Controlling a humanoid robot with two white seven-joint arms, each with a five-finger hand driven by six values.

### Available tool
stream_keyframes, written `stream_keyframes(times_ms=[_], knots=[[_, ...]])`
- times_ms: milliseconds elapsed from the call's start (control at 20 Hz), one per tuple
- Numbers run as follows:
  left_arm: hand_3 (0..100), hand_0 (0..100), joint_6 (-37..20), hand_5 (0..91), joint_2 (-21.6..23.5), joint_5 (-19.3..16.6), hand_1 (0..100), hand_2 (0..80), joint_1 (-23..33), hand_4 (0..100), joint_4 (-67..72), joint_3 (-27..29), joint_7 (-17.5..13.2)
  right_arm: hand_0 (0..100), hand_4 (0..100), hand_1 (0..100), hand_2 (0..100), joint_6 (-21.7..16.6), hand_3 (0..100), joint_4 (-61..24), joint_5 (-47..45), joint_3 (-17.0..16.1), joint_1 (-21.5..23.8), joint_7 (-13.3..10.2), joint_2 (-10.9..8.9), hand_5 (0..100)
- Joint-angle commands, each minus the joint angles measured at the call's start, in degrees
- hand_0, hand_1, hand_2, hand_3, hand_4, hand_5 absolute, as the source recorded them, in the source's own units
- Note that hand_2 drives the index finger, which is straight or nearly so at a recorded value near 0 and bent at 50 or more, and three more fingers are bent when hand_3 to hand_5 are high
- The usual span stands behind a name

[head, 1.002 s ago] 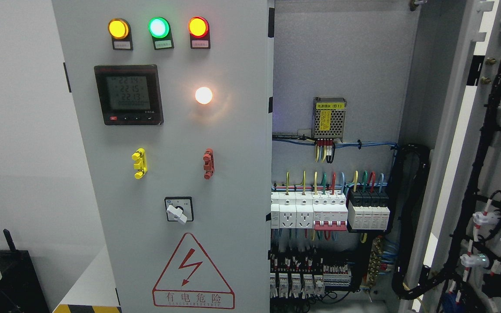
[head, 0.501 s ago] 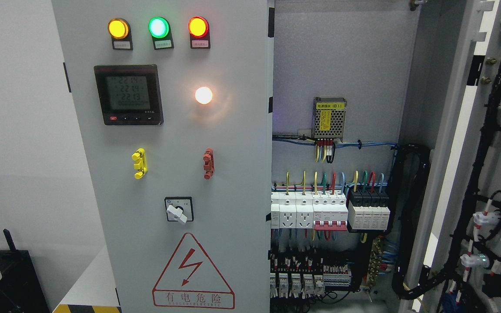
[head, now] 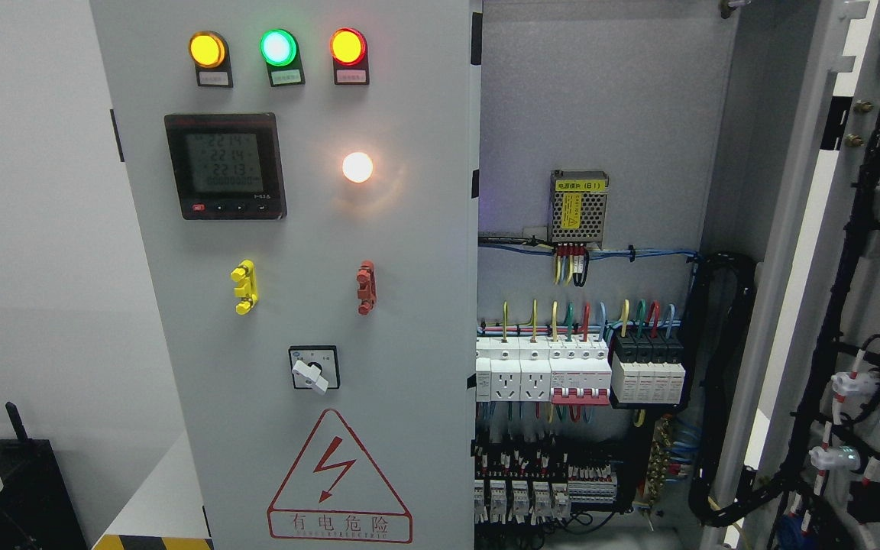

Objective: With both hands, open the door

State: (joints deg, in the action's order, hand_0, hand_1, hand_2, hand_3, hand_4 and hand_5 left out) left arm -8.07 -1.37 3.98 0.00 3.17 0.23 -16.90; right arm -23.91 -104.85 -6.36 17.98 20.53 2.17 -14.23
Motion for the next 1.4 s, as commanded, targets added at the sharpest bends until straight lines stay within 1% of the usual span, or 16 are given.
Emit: stream_keyframes(times_ms=[0, 100, 200, 301, 401, 501, 601, 751, 902, 1002, 1052, 1202, 1353], knots=[[0, 0, 0.0, 0.0, -0.7, 0.0, 0, 0.0, 1.6, 0, -0.3, -0.4, -0.1, 38, 0, 0, 0, 4.9, 0, -2.3, -4.7, -0.4, -8.9, 0.1, 2.98, 0], [0, 0, 0.0, 0.0, -0.7, 0.0, 0, 0.0, 1.6, 0, -0.3, -0.4, -0.1, 38, 0, 0, 0, 7.4, 0, -1.9, -5.9, -0.6, -12.0, 0.1, 2.98, 0], [0, 0, 0.0, 0.0, -0.8, 0.0, 0, 0.0, 1.6, 0, -0.3, -0.4, -0.1, 38, 0, 0, 0, 8.2, 0, -0.7, -7.2, -0.7, -14.7, 0.1, 3.5, 0], [0, 0, 0.0, 0.0, -0.8, 0.0, 0, 0.0, 1.6, 0, -0.3, -0.4, -0.1, 38, 0, 0, 0, 9.3, 0, -0.3, -8.4, -0.7, -16.4, 0.1, 3.68, 0], [0, 0, 0.0, 0.0, -0.7, 0.0, 0, 0.0, 1.6, 0, -0.3, -0.4, -0.1, 38, 0, 0, 0, 11.1, 0, -0.3, -10.2, -0.6, -16.9, 0.1, 3.86, 0], [0, 0, 0.0, 0.0, -0.7, 0.0, 0, 0.0, 1.6, 0, -0.3, -0.4, -0.1, 38, 0, 0, 0, 13.5, 0, -0.3, -10.9, -0.6, -17.7, 0.1, 5.26, 0], [0, 0, 0.0, 0.0, -0.7, 0.0, 0, 0.0, 1.6, 0, -0.3, -0.4, -0.1, 38, 0, 0, 0, 15.1, 0, -0.3, -10.9, -0.6, -18.5, 0.1, 5.88, 0], [0, 0, 0.0, 0.0, -0.8, 0.0, 0, 0.0, 1.6, 0, -0.3, -0.4, -0.1, 38, 0, 0, 0, 17.9, 0, 0.2, -10.8, -0.6, -20.9, 0.1, 8.25, 0], [0, 0, 0.0, 0.0, -0.8, 0.0, 0, 0.0, 1.6, 0, -0.3, -0.4, -0.1, 38, 0, 0, 0, 20.7, 0, 1.1, -10.8, -0.4, -23.3, 0.1, 10.0, 0], [0, 0, 0.0, 0.0, -0.8, 0.0, 0, 0.0, 1.6, 0, -0.3, -0.4, -0.1, 38, 0, 0, 0, 21.8, 0, 2.4, -10.5, -0.3, -25.1, 0.1, 11.94, 0], [0, 0, 0.0, 0.0, -0.8, 0.0, 0, 0.0, 1.6, 0, -0.3, -0.4, -0.1, 38, 0, 0, 0, 22.1, 0, 3.1, -10.5, -0.3, -25.8, 0.1, 12.55, 0], [0, 0, 0.0, 0.0, -0.8, 0.0, 0, 0.0, 1.6, 0, -0.3, -0.4, -0.1, 38, 0, 0, 0, 23.7, 0, 4.6, -10.4, -0.2, -27.2, 0.1, 13.26, 0], [0, 0, 0.0, 0.0, -0.7, 0.0, 0, 0.0, 1.6, 0, -0.3, -0.4, -0.1, 38, 0, 0, 0, 24.3, 0, 6.3, -10.4, -0.1, -29.0, 0.1, 13.26, 0]])
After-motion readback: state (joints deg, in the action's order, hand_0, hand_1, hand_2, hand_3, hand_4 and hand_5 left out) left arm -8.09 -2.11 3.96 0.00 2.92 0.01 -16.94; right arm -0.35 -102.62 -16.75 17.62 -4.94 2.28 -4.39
